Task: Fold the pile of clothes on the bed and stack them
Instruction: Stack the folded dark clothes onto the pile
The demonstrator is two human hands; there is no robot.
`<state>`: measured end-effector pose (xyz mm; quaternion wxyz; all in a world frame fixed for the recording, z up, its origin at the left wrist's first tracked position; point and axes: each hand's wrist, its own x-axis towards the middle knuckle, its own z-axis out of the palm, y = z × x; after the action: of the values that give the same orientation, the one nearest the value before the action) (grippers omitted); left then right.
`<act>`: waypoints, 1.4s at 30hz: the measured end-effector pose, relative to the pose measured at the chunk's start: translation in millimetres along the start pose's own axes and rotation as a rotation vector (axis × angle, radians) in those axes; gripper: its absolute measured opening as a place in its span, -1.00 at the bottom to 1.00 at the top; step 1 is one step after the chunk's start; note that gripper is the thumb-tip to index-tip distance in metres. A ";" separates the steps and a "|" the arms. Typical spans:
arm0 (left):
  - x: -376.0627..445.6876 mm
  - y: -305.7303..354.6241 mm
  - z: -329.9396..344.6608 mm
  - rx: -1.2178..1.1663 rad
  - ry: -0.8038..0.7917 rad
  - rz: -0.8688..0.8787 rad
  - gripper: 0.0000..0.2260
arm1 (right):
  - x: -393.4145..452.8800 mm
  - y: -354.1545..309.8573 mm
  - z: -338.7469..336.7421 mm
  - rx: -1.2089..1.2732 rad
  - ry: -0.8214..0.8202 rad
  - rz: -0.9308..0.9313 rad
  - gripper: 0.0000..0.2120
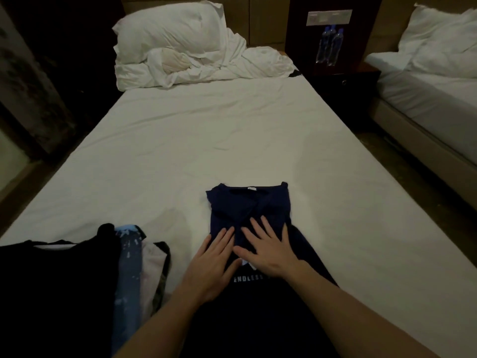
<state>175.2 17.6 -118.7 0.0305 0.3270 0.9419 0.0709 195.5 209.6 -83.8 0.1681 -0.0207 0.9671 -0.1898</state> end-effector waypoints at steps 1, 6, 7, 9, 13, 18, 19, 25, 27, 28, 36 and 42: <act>-4.8 2.1 0.9 -0.023 0.015 -0.019 -0.41 | -3.6 6.4 4.6 -0.040 -0.004 -0.029 -0.10; -40.6 15.1 1.0 -0.104 -0.012 -0.107 -0.39 | -41.6 16.8 -8.6 0.059 0.142 -0.097 -0.25; -51.4 18.2 0.7 -0.118 -0.023 -0.133 -0.39 | -54.9 20.7 -6.8 0.061 0.184 -0.081 -0.30; -73.9 26.5 -0.2 -0.163 -0.041 -0.185 -0.42 | -85.8 35.8 4.3 0.014 0.222 0.023 -0.35; -124.0 53.5 2.8 -0.344 -0.015 -0.359 -0.45 | -157.9 59.2 33.5 -0.065 0.294 0.337 -0.41; -190.5 86.2 -1.6 -0.278 0.173 -0.594 -0.54 | -240.2 55.4 59.0 -0.059 0.411 0.462 -0.53; -203.5 92.7 -5.4 -0.274 0.166 -0.650 -0.57 | -255.1 54.6 62.4 0.021 0.410 0.503 -0.52; -267.9 118.3 -15.6 -0.202 0.062 -0.700 -0.66 | -316.8 58.8 84.8 0.205 0.246 0.531 -0.58; -272.3 123.7 -16.8 -0.263 0.123 -0.613 -0.76 | -324.8 55.6 86.9 0.396 0.288 0.404 -0.67; -270.6 128.1 -18.1 -0.291 0.144 -0.562 -0.77 | -326.8 50.9 86.7 0.460 0.318 0.330 -0.66; -256.5 155.4 -27.0 -0.171 -0.097 -0.031 -0.34 | -323.5 11.3 104.3 -0.002 0.189 -0.139 -0.25; -262.9 126.9 -14.4 0.172 -0.292 0.223 -0.24 | -327.3 32.8 126.9 -0.429 0.049 -0.234 -0.09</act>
<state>457.6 -48.6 -82.1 0.1305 0.4375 0.8880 -0.0550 547.1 228.4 -102.8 0.1132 -0.1633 0.9801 0.0010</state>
